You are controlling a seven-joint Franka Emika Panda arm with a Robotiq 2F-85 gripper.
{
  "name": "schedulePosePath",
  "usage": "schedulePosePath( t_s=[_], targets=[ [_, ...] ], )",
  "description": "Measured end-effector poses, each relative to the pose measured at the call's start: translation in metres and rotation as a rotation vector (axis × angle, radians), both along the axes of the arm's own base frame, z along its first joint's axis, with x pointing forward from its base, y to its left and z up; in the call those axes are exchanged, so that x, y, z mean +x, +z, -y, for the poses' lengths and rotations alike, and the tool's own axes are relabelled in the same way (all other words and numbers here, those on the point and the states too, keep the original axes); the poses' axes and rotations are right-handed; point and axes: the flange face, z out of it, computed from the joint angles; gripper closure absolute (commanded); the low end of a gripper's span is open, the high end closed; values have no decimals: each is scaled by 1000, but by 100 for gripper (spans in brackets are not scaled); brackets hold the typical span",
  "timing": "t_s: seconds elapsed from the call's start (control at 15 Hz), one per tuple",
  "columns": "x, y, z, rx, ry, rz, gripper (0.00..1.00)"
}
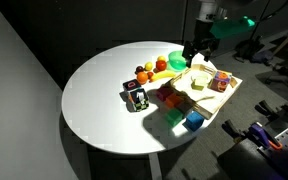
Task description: Put the lime green building block on the tray
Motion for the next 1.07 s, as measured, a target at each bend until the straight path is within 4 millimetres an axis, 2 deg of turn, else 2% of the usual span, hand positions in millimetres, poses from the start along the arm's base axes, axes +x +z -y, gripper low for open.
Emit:
schedulePosePath(
  t_s=[0.47,0.8,1.07],
  targets=[
    [-33,39,-15,39,43,-16,0],
    [-51,63,-12,18,57,-59,0],
    [-59,83,-6,-21,65,-21,0]
  ],
)
